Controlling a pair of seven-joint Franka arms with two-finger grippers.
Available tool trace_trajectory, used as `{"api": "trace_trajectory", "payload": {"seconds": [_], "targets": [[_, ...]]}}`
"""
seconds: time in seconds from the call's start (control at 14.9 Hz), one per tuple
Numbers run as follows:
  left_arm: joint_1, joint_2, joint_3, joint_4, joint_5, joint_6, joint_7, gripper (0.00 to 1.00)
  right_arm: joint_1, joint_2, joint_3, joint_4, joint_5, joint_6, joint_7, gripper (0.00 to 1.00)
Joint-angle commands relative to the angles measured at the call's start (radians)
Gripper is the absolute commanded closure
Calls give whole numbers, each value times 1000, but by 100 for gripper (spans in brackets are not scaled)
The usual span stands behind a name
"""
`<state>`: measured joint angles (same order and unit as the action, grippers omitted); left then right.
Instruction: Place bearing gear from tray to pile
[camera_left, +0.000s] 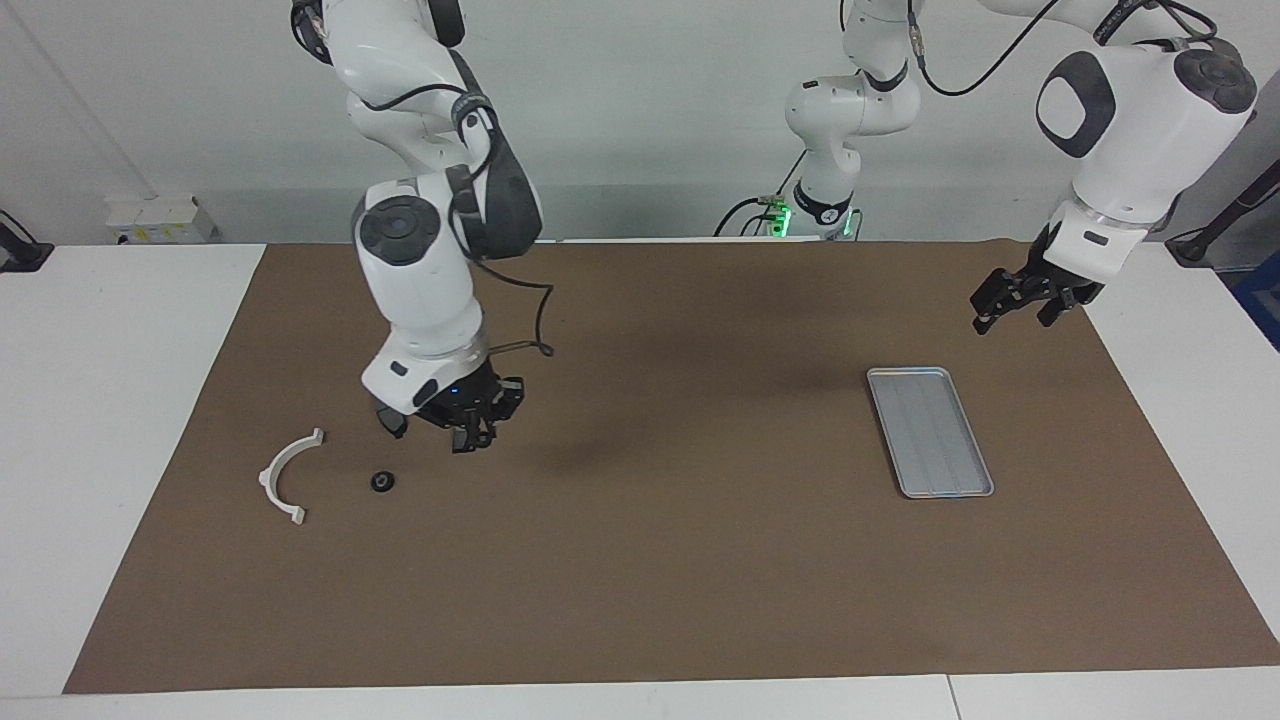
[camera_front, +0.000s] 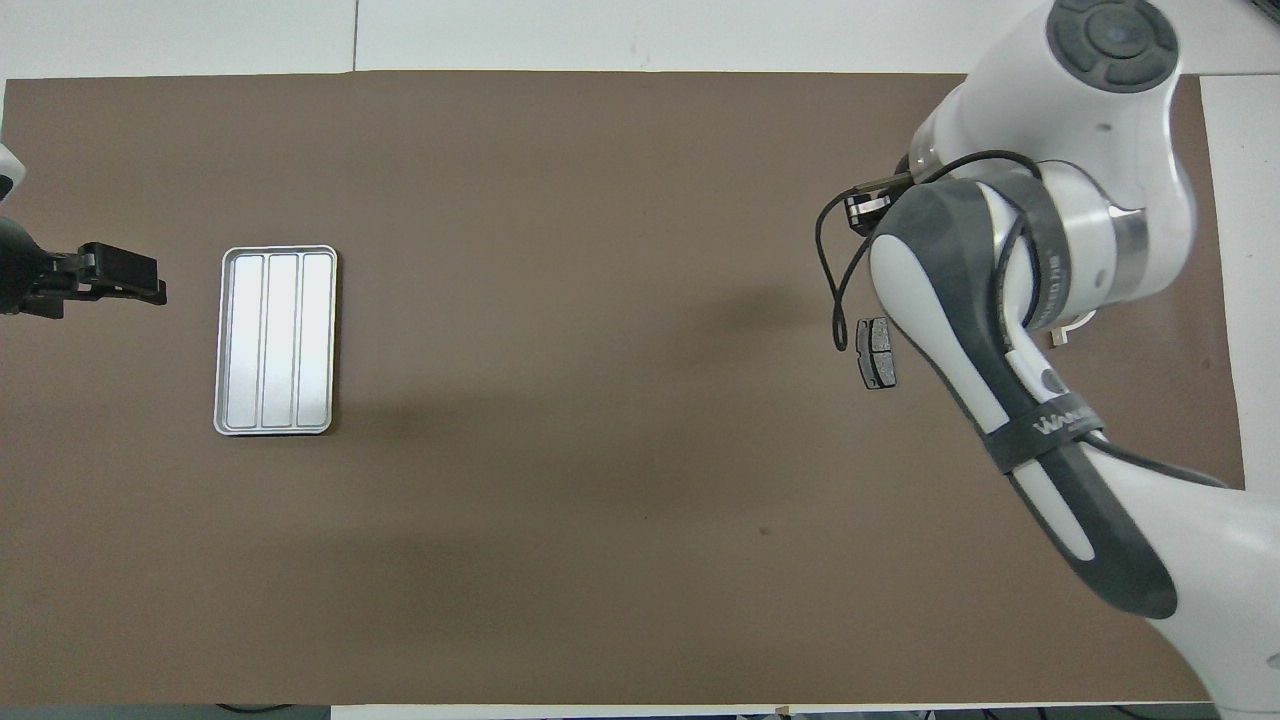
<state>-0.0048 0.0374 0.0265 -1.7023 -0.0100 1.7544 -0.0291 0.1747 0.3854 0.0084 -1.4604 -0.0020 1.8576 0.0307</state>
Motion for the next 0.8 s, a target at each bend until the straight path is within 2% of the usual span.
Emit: {"api": "trace_trajectory", "payload": {"seconds": [0.0, 0.27, 0.74], "targets": [[5, -14, -2, -13, 10, 16, 3, 0, -72, -37, 18, -81, 14, 4, -109, 100], [6, -14, -2, -13, 10, 17, 3, 0, -139, -92, 18, -277, 16, 167, -198, 100], [6, -16, -2, -22, 10, 17, 1, 0, -138, -66, 18, -353, 19, 308, -192, 100]]}}
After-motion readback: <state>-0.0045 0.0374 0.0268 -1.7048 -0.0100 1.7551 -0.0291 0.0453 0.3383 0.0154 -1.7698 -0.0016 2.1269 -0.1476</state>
